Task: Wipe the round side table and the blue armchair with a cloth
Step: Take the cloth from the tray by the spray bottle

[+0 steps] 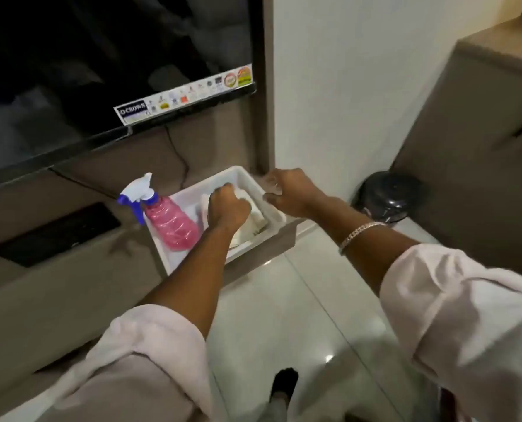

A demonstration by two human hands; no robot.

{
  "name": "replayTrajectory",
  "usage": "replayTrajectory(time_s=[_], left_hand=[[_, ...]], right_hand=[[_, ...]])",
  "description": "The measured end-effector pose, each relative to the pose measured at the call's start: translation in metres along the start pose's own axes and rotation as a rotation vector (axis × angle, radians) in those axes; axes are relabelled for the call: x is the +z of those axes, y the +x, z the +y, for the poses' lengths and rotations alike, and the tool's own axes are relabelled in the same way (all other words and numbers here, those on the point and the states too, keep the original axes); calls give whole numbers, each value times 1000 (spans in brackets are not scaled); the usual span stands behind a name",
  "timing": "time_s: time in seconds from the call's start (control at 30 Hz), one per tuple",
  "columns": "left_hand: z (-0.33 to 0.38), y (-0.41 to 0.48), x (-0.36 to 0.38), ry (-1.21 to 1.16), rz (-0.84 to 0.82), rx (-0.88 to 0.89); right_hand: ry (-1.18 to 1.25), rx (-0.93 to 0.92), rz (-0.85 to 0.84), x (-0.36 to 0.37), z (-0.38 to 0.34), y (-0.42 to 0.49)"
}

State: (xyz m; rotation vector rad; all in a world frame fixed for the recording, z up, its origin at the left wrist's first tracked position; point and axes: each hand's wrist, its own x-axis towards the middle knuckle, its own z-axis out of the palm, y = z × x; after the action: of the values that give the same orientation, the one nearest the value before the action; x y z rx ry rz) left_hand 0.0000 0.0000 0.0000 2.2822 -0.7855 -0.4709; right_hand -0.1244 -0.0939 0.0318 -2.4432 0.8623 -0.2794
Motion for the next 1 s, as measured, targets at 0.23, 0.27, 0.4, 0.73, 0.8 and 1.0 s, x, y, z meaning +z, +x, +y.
replayTrajectory(time_s=[0.23,0.27,0.4,0.73,0.8,1.0], left_hand=[[-56,36,16,91,10,-249],[-57,42,18,74,19,-285],[-58,56,17,-192,57,-497],[13,6,2,-1042,-319,-197],[43,-23,14,-1097,-476,-135],[133,-162,88,-1009,-902,-38]], right_hand=[[113,225,-285,95,-6,47],[99,251,-287,103,-5,52],[230,374,-201,119,3,67],[733,279,277,19,32,-24],[748,312,318,-17,48,-67],[886,434,378,-92,116,-249]])
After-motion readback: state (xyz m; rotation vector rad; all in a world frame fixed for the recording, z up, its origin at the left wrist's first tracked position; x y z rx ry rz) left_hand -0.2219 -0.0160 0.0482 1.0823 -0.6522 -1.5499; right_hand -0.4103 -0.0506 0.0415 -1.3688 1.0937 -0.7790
